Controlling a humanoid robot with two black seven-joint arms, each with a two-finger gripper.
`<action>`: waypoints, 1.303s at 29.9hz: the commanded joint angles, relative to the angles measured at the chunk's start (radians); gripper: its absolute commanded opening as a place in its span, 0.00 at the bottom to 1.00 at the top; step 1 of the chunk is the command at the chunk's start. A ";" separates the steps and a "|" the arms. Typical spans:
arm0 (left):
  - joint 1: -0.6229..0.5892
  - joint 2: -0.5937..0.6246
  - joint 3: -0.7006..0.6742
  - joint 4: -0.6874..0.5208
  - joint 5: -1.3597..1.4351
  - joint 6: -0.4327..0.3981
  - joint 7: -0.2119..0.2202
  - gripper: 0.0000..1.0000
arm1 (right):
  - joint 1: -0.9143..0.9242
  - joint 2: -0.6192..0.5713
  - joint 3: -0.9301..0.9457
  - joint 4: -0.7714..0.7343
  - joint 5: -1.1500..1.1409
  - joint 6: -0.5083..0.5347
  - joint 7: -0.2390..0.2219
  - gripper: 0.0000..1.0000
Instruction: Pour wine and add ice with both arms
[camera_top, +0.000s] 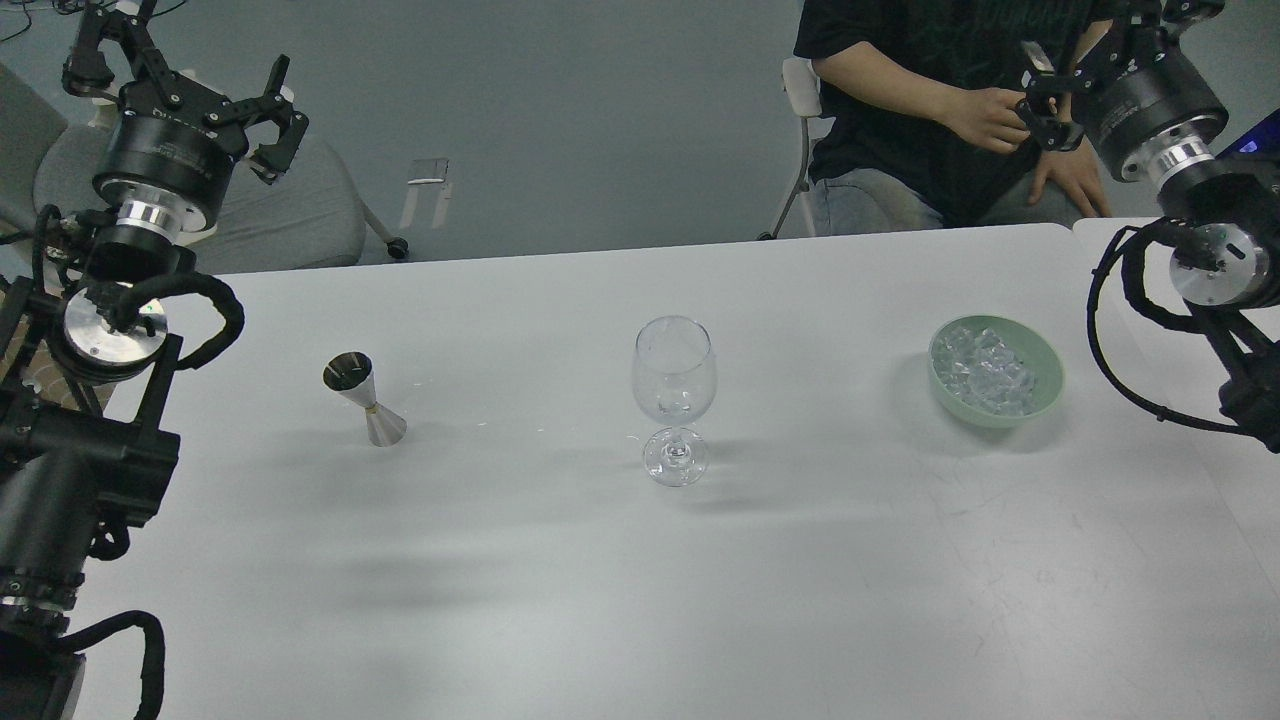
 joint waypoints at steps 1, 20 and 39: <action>-0.003 0.003 0.000 0.001 0.000 0.003 0.000 0.98 | 0.001 -0.001 0.000 0.001 0.001 0.001 -0.001 1.00; -0.049 0.006 0.038 0.013 0.003 -0.011 -0.009 0.98 | -0.002 -0.013 0.021 -0.005 0.001 0.003 -0.001 1.00; -0.047 0.006 0.044 0.024 0.026 0.032 0.009 0.98 | -0.021 -0.027 0.028 0.014 0.001 0.009 0.004 1.00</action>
